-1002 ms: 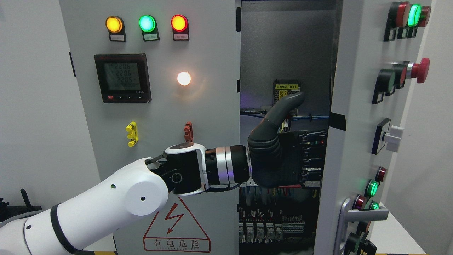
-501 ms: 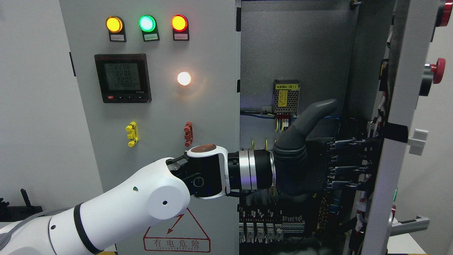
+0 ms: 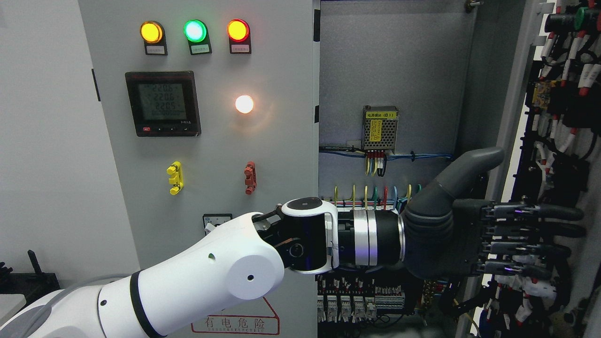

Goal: Open door with both hands
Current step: 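Push the door outward with the left hand, swinging it open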

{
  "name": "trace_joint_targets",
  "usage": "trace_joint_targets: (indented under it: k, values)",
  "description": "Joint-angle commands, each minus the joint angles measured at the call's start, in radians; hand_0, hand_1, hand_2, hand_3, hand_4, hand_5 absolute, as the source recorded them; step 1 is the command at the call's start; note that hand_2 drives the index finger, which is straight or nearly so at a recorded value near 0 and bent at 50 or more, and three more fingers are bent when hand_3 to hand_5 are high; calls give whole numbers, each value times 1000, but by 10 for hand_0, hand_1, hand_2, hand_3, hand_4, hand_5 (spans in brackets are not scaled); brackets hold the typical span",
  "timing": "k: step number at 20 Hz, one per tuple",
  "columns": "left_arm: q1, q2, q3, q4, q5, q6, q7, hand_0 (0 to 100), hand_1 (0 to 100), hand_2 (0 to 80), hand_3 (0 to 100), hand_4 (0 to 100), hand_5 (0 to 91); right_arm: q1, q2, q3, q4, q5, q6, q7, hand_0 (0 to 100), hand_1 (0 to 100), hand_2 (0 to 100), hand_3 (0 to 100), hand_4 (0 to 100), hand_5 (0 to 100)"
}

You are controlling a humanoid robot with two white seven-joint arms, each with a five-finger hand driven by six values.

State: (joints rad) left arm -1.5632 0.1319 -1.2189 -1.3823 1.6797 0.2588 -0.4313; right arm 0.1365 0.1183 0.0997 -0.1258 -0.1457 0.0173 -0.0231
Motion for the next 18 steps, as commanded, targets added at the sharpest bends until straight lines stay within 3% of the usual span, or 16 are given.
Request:
trace_joint_targets:
  k: [1,4,7,15,18]
  values:
    - [-9,-120,16,6,-9,-3,40,0,0,0,0,42,0,0,0,0,0,0,0,0,0,0,0,0,0,0]
    - [-9,-149,16,15,-9,-9,55,0,0,0,0,42,0,0,0,0,0,0,0,0,0,0,0,0,0,0]
    - [-11,-167,15,35,-9,-15,111,0,0,0,0,42,0,0,0,0,0,0,0,0,0,0,0,0,0,0]
    - [-18,-190,12,26,-9,-35,152,0,0,0,0,42,0,0,0,0,0,0,0,0,0,0,0,0,0,0]
    - [-20,-196,12,26,-8,-53,190,0,0,0,0,42,0,0,0,0,0,0,0,0,0,0,0,0,0,0]
